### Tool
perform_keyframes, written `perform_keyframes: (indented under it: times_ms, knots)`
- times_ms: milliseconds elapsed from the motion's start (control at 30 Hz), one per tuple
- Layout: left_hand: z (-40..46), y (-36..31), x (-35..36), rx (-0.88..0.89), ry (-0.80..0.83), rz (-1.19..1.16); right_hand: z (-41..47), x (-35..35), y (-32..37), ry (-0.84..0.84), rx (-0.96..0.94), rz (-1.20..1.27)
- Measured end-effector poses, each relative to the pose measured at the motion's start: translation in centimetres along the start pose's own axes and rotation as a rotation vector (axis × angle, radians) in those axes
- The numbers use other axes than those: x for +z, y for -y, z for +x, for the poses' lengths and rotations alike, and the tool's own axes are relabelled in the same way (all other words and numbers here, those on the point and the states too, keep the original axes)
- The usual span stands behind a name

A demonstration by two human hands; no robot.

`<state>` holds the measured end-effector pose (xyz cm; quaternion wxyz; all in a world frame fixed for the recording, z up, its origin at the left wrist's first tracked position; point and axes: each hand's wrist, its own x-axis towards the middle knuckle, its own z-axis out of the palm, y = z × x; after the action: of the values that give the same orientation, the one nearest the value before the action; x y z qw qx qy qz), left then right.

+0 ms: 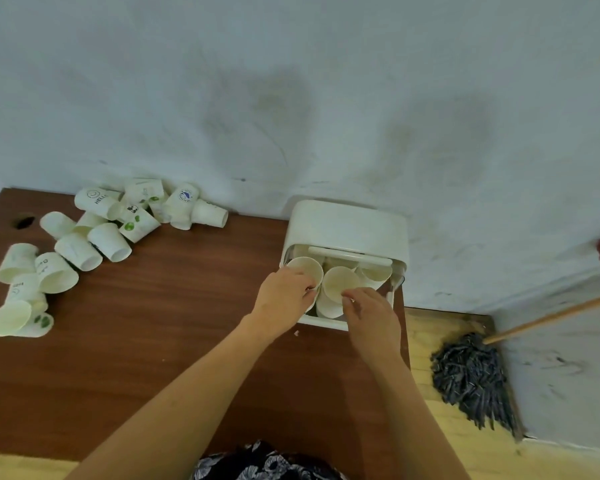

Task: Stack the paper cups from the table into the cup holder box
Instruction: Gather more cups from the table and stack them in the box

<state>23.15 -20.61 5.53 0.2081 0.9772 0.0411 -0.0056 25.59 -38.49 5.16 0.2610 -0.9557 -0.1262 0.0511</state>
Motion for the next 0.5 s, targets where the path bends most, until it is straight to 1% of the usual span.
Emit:
perform_keyframes:
  times_ms: [133, 233, 333, 500]
  knots:
    - [0.2, 0.3, 1.0, -0.054, 0.031, 0.008, 0.8, 0.8, -0.7, 0.093, -0.022, -0.015]
    - [0.8, 0.3, 1.3, -0.055, 0.075, 0.028, 1.2, 1.2, -0.8, 0.135, -0.024, -0.055]
    - [1.2, 0.4, 1.6, -0.053, 0.115, 0.084, 1.3, 1.6, -0.6, 0.146, 0.004, -0.077]
    - [1.3, 0.8, 2.2, -0.045, 0.130, 0.095, 1.1, 2.1, 0.0, 0.129, 0.019, -0.087]
